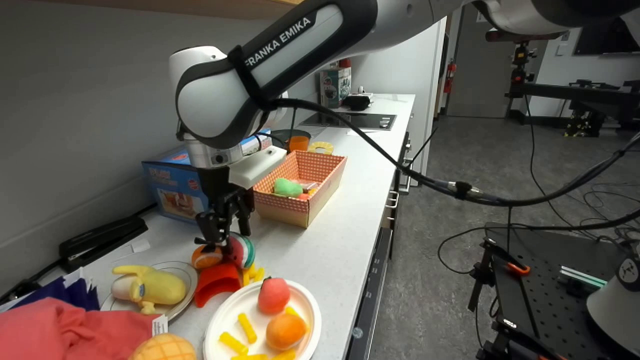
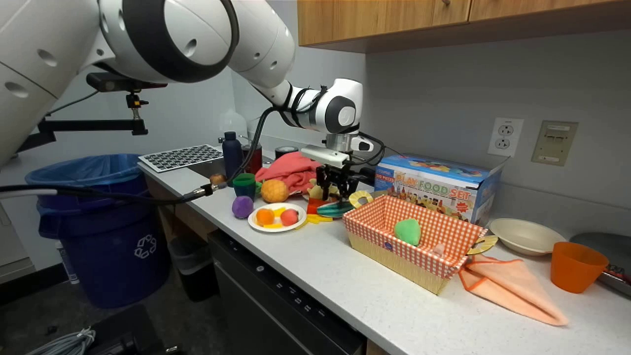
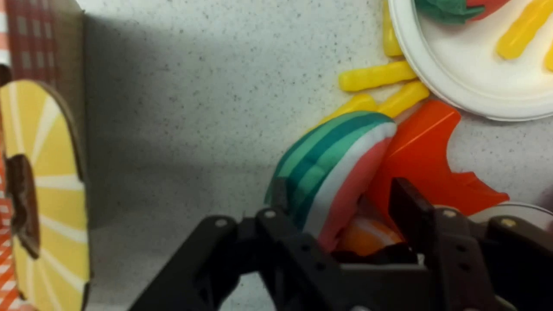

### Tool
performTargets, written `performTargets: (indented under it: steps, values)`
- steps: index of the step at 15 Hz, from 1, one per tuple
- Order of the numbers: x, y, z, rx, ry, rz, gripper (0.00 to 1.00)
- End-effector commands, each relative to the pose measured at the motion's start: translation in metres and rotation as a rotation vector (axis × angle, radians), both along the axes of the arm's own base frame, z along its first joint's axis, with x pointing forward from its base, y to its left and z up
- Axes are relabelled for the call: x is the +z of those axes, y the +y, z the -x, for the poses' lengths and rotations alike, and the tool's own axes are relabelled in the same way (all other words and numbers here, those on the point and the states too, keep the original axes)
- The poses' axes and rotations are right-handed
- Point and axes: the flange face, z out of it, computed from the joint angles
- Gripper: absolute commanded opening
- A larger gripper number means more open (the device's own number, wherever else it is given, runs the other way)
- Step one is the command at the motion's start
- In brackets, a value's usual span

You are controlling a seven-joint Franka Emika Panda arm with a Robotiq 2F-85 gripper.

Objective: Pick up the plush toys from the countertop and put them in the basket.

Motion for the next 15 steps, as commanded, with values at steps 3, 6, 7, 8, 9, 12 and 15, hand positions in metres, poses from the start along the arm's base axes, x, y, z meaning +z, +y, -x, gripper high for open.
performTargets:
  steps: [3, 6, 7, 8, 9, 12, 15]
  values:
    - [-0.015, 0.005, -0.010, -0.018, 0.021, -0.007, 0.81]
    - [-0.022, 0.008, -0.011, -0.020, 0.023, -0.009, 0.51]
    - [-0.023, 0.009, -0.011, -0.018, 0.022, -0.010, 0.56]
    - [-0.023, 0.010, -0.012, -0.015, 0.019, -0.009, 0.55]
    - [-0.022, 0.011, -0.012, -0.014, 0.016, -0.009, 0.47]
    - [-0.012, 0.009, -0.010, -0.017, 0.000, -0.006, 0.24]
    - [0.014, 0.006, 0.001, -0.036, -0.013, 0.006, 0.04]
